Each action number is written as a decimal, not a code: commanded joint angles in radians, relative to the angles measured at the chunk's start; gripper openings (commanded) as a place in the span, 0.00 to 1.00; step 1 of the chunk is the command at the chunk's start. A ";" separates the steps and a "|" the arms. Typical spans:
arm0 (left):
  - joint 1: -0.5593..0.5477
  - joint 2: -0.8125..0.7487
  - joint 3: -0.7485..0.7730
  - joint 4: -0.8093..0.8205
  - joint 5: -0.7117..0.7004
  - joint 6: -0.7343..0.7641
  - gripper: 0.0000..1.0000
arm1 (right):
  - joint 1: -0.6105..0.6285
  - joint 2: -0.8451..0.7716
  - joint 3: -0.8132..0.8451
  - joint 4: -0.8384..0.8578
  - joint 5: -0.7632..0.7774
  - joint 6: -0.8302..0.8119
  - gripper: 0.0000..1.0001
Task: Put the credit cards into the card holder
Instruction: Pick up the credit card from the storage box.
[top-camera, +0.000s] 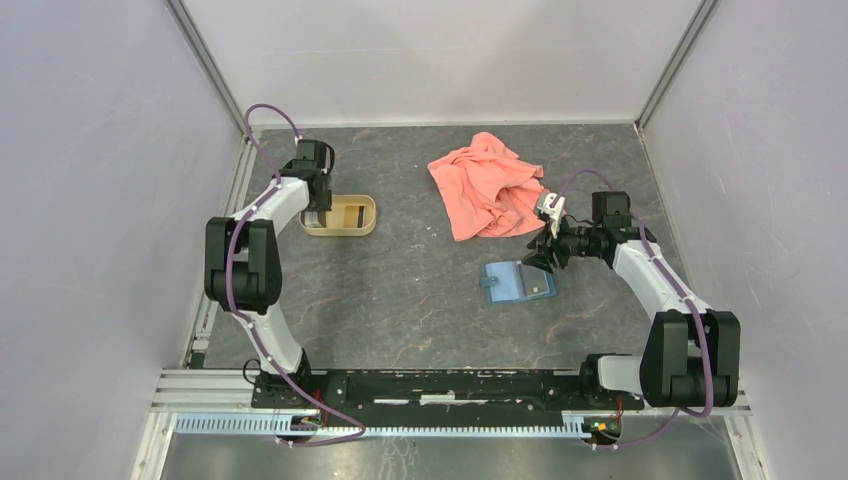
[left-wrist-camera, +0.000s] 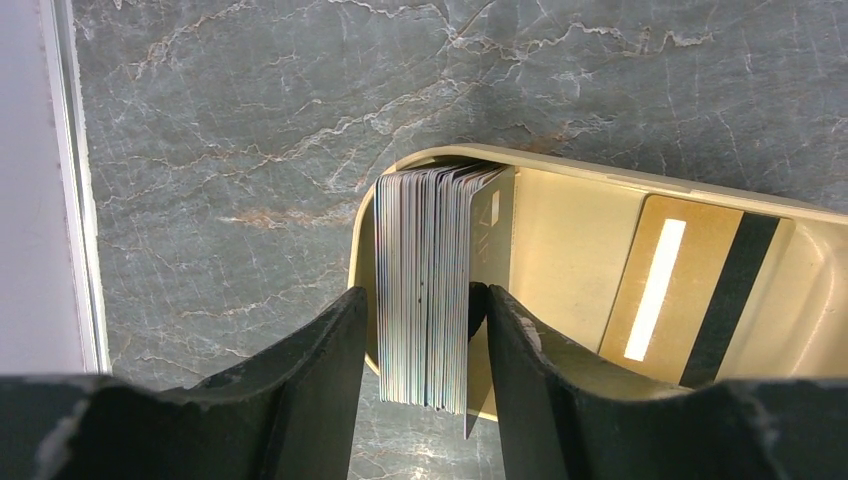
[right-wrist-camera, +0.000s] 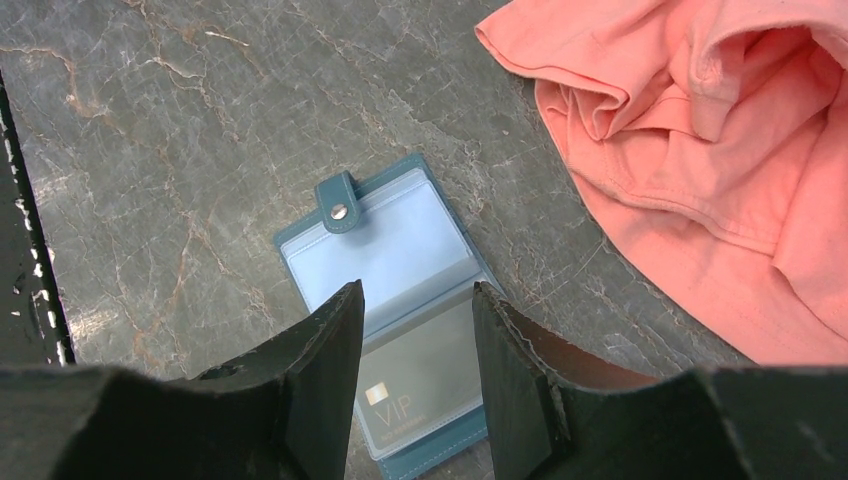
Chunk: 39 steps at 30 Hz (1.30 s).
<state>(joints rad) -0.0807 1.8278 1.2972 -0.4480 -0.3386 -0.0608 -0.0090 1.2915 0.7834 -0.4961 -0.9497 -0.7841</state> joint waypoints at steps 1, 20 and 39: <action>0.004 -0.049 0.032 0.001 -0.022 0.020 0.53 | -0.004 0.009 0.045 -0.007 -0.032 -0.021 0.50; -0.002 -0.056 0.035 0.000 0.009 0.019 0.39 | -0.005 0.013 0.048 -0.016 -0.031 -0.030 0.50; -0.011 -0.067 0.032 0.000 0.069 0.019 0.11 | -0.004 0.019 0.051 -0.025 -0.032 -0.034 0.50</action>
<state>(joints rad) -0.0921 1.8099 1.2976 -0.4477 -0.2863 -0.0612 -0.0090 1.3056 0.7963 -0.5148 -0.9504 -0.7944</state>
